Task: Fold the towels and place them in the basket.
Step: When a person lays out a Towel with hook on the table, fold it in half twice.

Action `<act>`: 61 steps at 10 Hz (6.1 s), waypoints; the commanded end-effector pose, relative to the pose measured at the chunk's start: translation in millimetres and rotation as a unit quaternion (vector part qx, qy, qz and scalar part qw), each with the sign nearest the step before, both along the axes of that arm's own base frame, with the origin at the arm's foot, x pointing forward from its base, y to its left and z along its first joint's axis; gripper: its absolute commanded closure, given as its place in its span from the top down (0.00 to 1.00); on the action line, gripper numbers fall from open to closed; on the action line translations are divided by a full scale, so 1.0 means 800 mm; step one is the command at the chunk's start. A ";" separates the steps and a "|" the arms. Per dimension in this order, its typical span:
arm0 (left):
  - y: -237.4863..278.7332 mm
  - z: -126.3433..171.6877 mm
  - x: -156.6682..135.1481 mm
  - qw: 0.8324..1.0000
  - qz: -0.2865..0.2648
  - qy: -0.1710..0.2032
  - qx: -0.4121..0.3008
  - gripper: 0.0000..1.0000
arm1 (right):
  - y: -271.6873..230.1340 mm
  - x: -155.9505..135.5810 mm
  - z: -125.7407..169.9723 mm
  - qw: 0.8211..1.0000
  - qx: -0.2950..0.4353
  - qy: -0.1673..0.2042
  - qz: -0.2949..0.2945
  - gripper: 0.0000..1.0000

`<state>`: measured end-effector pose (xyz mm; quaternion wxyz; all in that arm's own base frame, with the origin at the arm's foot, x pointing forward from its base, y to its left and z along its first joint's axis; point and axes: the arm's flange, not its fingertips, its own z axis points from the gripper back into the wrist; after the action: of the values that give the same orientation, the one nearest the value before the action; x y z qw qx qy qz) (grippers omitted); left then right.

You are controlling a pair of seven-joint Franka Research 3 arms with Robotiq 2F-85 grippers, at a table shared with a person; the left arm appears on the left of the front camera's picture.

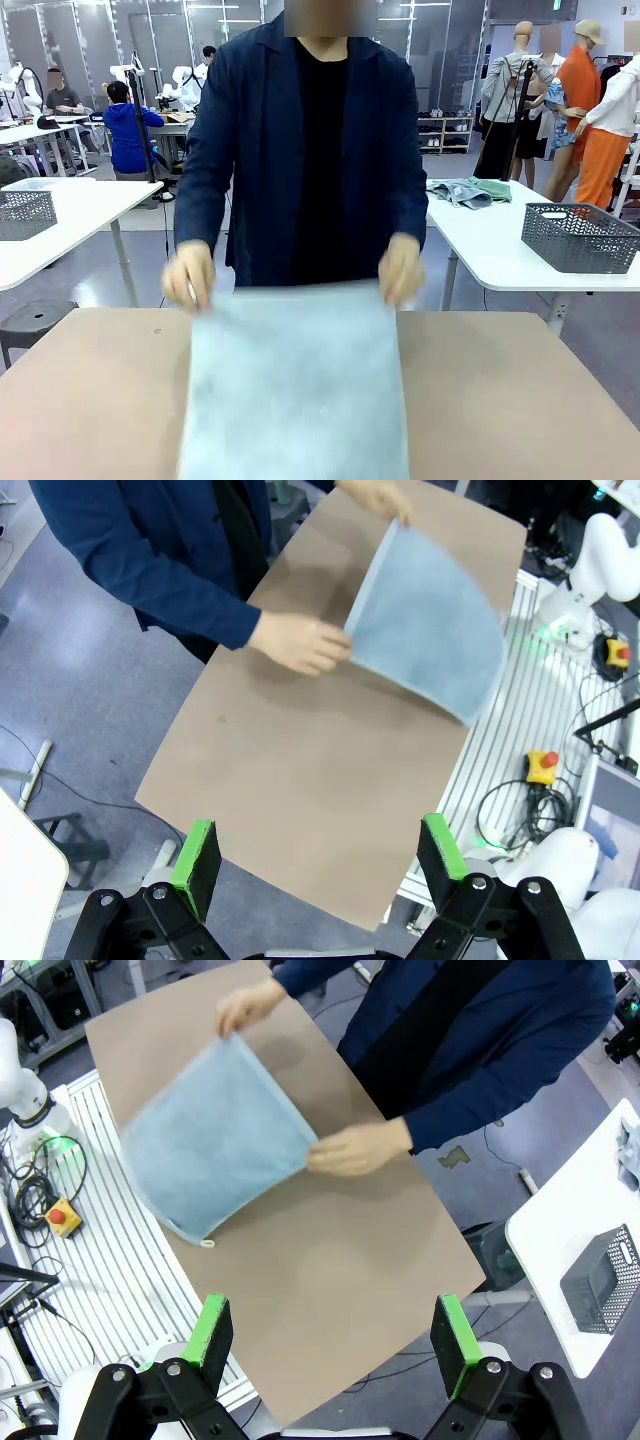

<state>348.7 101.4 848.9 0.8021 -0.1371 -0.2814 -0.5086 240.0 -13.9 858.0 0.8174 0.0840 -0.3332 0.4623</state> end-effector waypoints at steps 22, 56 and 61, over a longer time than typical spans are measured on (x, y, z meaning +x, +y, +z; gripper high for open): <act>-0.114 -0.177 -0.049 0.985 -0.122 0.106 0.064 1.00 | 0.123 -0.004 -0.150 0.984 -0.052 0.103 0.136 1.00; -0.357 -0.704 -0.123 0.916 -0.280 0.021 0.286 1.00 | 0.304 0.043 -0.639 0.920 -0.298 0.123 0.223 1.00; -0.436 -0.668 -0.012 0.915 -0.289 0.045 0.279 1.00 | 0.336 0.095 -0.613 0.920 -0.290 0.120 0.233 1.00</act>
<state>338.1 -248.0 314.0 0.6393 0.0002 -0.0373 -0.7680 316.7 256.1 364.6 0.7086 -0.0259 -0.0559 0.7029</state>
